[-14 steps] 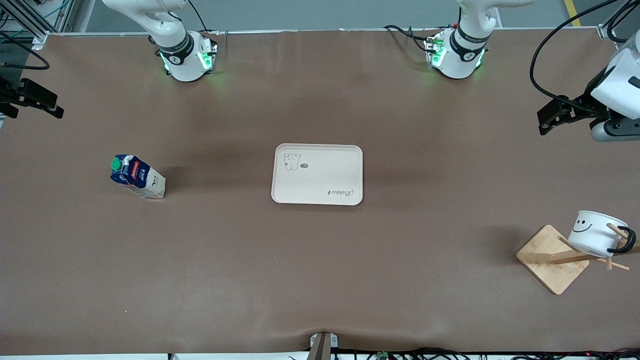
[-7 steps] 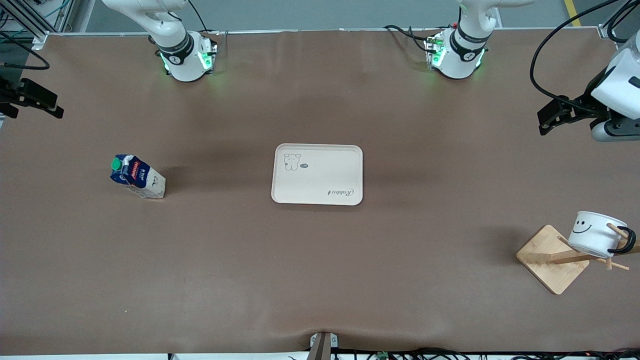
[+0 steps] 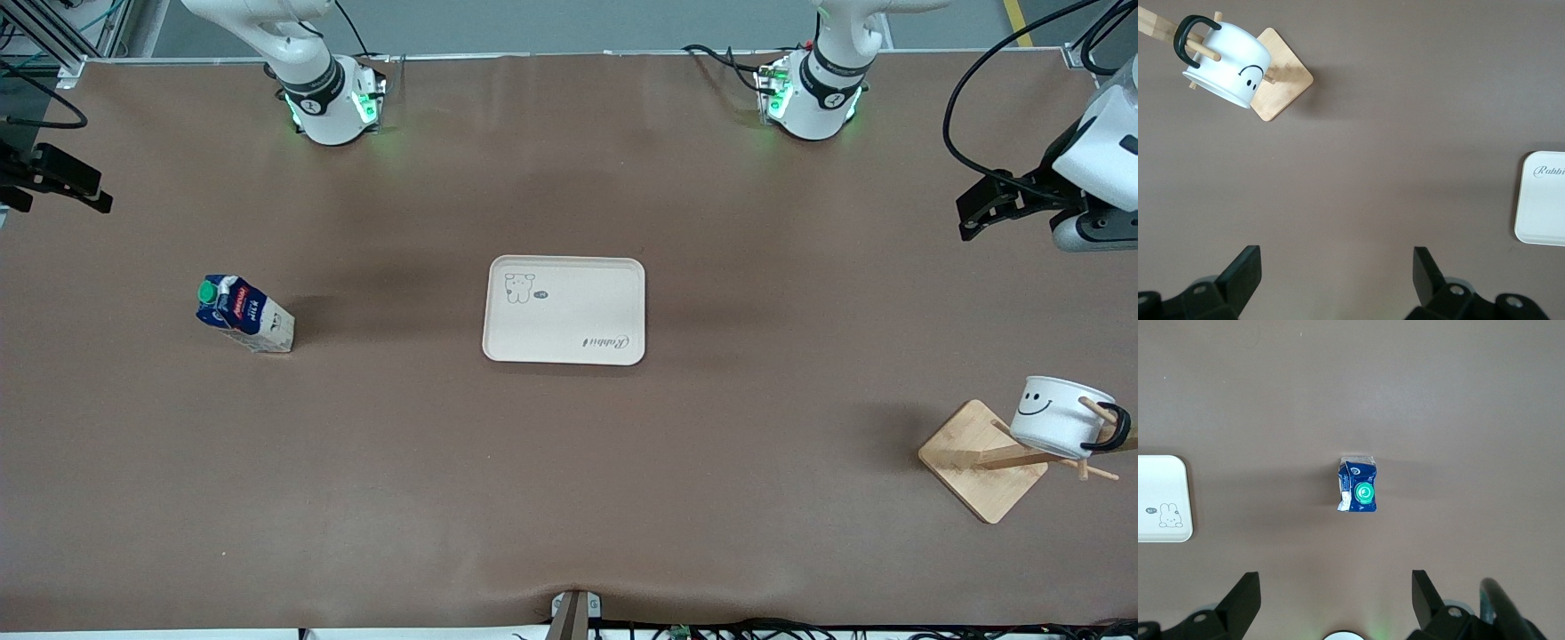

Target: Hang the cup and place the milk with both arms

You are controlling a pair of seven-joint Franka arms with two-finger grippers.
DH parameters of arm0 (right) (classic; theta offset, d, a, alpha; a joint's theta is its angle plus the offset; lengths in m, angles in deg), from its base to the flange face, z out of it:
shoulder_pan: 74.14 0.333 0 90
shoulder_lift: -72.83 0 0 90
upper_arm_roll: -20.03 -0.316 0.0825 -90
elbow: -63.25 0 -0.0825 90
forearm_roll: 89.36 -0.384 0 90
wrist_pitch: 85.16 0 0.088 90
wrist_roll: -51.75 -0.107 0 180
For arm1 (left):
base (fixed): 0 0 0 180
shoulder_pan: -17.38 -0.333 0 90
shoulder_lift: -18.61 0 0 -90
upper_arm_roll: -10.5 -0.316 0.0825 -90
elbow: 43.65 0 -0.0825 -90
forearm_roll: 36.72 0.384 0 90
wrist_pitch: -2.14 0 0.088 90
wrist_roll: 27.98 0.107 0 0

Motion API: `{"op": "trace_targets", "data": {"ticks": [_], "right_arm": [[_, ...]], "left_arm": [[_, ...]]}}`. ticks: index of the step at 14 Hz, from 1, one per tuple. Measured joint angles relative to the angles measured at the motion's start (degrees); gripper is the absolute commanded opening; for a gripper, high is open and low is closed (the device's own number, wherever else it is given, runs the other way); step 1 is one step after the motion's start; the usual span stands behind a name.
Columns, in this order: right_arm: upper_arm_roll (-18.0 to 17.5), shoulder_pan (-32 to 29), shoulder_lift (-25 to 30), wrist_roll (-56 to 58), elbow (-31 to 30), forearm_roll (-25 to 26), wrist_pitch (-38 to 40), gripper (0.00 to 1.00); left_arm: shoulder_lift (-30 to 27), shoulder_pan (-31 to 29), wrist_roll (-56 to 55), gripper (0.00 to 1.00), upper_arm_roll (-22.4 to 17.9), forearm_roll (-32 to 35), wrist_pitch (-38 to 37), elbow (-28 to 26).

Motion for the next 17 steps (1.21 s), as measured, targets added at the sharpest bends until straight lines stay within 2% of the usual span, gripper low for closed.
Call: {"op": "trace_targets", "data": {"ticks": [12, 17], "right_arm": [[0.1, 0.0, 0.0, 0.0, 0.0, 0.0, 0.0, 1.00], [0.1, 0.0, 0.0, 0.0, 0.0, 0.0, 0.0, 1.00]], "left_arm": [[1.1, -0.1, 0.0, 1.00, -0.1, 0.0, 0.1, 1.6], [2.3, -1.8, 0.3, 1.00, -1.2, 0.0, 0.6, 2.0]]}}
